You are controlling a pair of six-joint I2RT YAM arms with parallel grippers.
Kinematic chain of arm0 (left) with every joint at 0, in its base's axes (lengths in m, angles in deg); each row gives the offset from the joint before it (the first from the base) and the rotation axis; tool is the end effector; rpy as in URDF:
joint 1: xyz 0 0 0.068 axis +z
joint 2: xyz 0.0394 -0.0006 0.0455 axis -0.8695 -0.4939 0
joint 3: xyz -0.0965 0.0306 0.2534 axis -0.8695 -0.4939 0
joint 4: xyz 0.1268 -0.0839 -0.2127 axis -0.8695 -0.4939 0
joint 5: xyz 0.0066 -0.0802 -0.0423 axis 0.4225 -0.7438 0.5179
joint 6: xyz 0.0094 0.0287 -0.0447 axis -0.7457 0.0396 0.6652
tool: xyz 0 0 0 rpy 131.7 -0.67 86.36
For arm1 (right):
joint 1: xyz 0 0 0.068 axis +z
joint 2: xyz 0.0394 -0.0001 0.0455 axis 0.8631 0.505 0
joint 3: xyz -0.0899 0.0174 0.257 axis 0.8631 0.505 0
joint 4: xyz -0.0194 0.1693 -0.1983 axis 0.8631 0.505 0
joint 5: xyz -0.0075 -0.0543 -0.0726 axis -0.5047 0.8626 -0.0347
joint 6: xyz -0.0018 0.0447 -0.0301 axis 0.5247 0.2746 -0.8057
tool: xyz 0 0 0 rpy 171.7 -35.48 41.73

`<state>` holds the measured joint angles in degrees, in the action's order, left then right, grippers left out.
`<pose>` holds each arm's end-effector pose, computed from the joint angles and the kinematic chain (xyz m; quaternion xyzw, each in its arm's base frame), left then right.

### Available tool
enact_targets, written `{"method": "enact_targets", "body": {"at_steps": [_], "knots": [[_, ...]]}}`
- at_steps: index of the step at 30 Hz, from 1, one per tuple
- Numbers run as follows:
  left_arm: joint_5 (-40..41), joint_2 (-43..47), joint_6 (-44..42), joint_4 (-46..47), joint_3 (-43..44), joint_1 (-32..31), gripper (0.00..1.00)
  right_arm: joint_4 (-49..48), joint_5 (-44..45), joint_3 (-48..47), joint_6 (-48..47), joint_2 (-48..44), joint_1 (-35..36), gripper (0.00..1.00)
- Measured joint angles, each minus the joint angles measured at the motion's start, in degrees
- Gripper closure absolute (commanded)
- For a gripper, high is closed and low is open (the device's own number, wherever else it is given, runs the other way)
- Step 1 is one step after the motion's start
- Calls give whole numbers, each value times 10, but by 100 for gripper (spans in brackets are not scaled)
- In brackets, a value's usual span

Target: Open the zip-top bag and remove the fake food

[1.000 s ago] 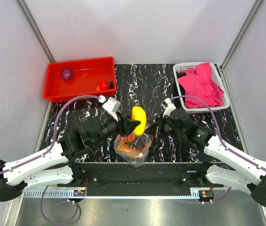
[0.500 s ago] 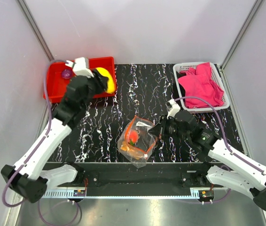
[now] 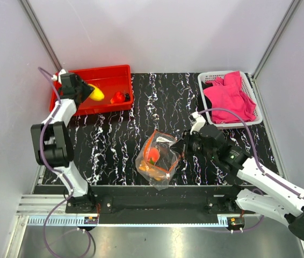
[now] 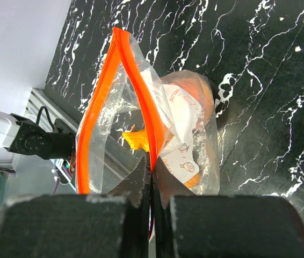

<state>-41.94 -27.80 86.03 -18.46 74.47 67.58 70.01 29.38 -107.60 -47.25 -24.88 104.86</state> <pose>0.4115 0.0500 0.2692 -0.3441 0.7973 -0.1666 0.4670 0.1431 0.1501 0.2930 -0.1094 0.8379 0.3807 0.3756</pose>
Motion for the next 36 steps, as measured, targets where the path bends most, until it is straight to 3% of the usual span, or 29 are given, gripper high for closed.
{"method": "enact_targets", "body": {"at_steps": [6, 8, 10, 11, 14, 16, 19, 21, 29, 36], "knots": [[-3, -103, 9, 0, 58, 21, 83, -14, -11, 0, -9, 20, -5, 100], [-5, -138, 9, 3, 105, 21, 68, -21, -17, 1, -9, 21, -6, 100], [-10, -165, 9, 4, 143, 24, 62, -31, -20, 3, -10, 22, -6, 100], [-12, -174, 9, 7, 152, 26, 54, -33, -22, 4, -10, 24, -6, 100], [-14, -192, 8, 7, 169, 35, 48, -43, -27, 4, -10, 36, -8, 100], [-15, -197, 6, 1, 169, 39, 34, -44, -31, 4, -9, 41, -9, 100], [-19, -197, 3, -10, 169, 46, 33, -46, -34, 4, -5, 41, -10, 100], [-23, -195, -1, -8, 166, 48, 24, -47, -39, 4, -3, 42, -10, 100], [-46, -97, -7, -27, 81, 50, 28, -47, -48, 4, 8, 43, -11, 100], [-92, 143, 39, 27, -155, 12, 31, -46, -48, -6, 13, 45, -11, 100]]}}
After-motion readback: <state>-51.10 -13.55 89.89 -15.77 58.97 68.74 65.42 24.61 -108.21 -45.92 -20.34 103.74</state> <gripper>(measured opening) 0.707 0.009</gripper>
